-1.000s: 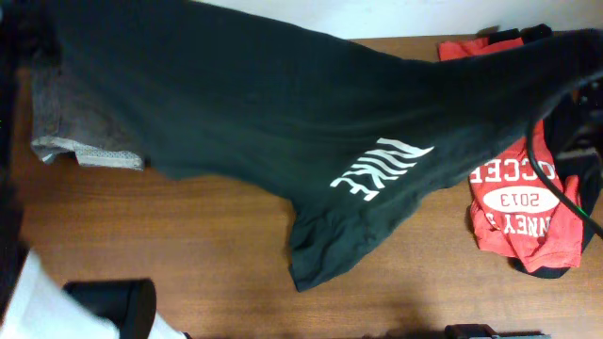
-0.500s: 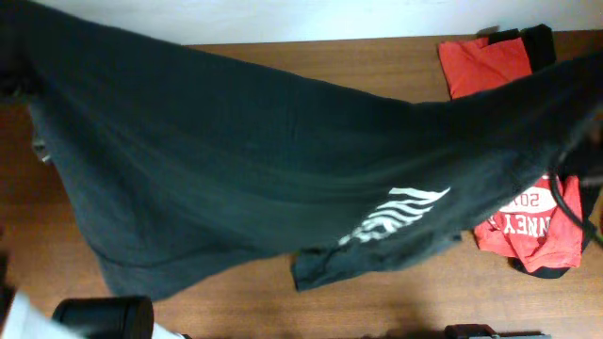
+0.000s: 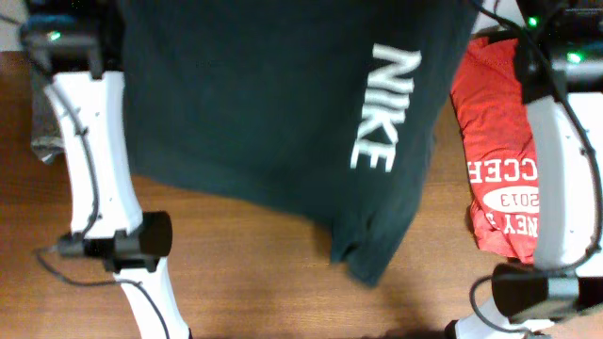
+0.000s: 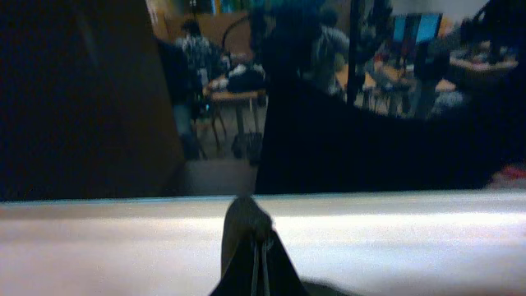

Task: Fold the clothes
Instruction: 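Lift the shirt with both grippers and swing it up and away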

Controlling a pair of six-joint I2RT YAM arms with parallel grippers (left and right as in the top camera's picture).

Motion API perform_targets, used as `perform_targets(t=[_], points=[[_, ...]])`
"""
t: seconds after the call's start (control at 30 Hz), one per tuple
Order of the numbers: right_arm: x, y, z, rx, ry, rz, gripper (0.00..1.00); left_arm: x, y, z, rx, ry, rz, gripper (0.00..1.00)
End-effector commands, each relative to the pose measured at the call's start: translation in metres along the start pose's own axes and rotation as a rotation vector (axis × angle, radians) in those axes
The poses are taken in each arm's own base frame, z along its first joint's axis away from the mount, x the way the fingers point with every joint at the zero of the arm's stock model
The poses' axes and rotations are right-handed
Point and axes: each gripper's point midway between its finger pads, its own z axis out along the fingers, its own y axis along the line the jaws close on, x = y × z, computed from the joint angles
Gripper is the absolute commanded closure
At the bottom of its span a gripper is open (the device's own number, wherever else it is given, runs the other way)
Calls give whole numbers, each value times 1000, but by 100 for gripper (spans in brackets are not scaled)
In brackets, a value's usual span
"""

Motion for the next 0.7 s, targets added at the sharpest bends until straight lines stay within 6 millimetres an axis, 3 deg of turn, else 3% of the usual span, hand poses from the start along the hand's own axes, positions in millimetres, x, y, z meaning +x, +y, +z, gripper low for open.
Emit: perform_targets(t=[0.0,0.03,0.17,0.33,0.4,0.47,0.67], points=[[-64,-14,-20,24,-184,-8,96,-35,3,-3,7,-140,-32,100],[-78,-26,-27,53,-222,-22,96,-55,-2,-7,38,-221,-20,100],[-98,-49,-42,96,-263,-49,96,-84,-6,-19,69,-327,-24,100],[-94,-62,-48,84,-245,-54,96,-85,-10,-25,94,-314,-20,100],[-79,-58,-45,43,-186,-26,96,-70,-13,-22,111,-245,-15,100],[-49,-46,-41,-19,-70,15,96,-41,-19,-17,137,-123,-9,100],[48,-10,-46,-160,301,164,96,65,-23,-23,150,301,7,100]])
